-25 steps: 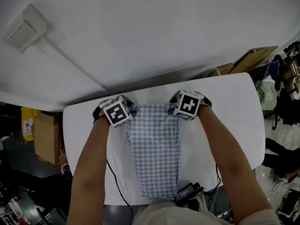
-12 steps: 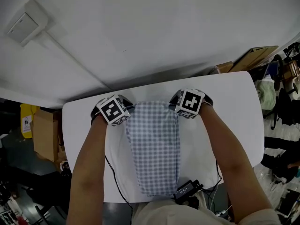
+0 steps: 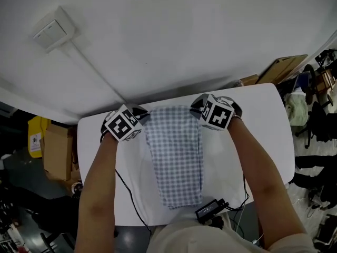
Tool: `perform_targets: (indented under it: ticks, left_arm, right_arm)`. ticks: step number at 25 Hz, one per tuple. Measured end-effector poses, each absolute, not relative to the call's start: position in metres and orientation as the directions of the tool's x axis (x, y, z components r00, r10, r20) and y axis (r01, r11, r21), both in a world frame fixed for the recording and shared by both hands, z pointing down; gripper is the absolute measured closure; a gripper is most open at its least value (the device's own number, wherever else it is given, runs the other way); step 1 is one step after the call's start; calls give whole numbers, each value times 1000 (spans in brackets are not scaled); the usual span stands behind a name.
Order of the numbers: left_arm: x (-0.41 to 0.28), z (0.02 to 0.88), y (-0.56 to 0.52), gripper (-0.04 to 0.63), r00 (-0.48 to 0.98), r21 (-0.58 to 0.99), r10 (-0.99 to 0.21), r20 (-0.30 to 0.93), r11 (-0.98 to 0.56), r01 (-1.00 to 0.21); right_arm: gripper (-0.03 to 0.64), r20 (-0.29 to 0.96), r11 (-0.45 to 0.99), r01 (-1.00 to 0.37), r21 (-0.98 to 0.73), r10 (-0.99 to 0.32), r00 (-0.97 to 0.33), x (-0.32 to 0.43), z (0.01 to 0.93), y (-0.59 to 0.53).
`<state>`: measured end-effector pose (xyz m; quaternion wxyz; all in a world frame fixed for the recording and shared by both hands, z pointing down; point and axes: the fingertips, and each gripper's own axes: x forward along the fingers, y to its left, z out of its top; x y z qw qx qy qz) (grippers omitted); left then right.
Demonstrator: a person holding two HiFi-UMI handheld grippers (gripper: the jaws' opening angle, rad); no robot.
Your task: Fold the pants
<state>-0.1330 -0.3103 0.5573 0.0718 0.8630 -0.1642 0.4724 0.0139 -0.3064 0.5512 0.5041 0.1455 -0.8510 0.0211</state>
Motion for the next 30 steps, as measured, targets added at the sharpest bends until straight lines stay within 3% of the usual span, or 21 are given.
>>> perform_targets:
  ticks: [7,14,30]
  left_arm:
    - [-130,485,-280,558,581,-135,-337,741,-922,-362]
    - [-131,443,-184,558,618,-235,-422,663,-901,-364]
    - [-133,501,2,557,628,-165,-367,687,-919,-357]
  right_arm:
    - [574,778,916,-275,292,-395,-488,17,476,-279]
    - [573,687,857,-240,456,-510,-517,17,438,-182]
    - [572,719,879,-111,463,-446,-533,12,511,20]
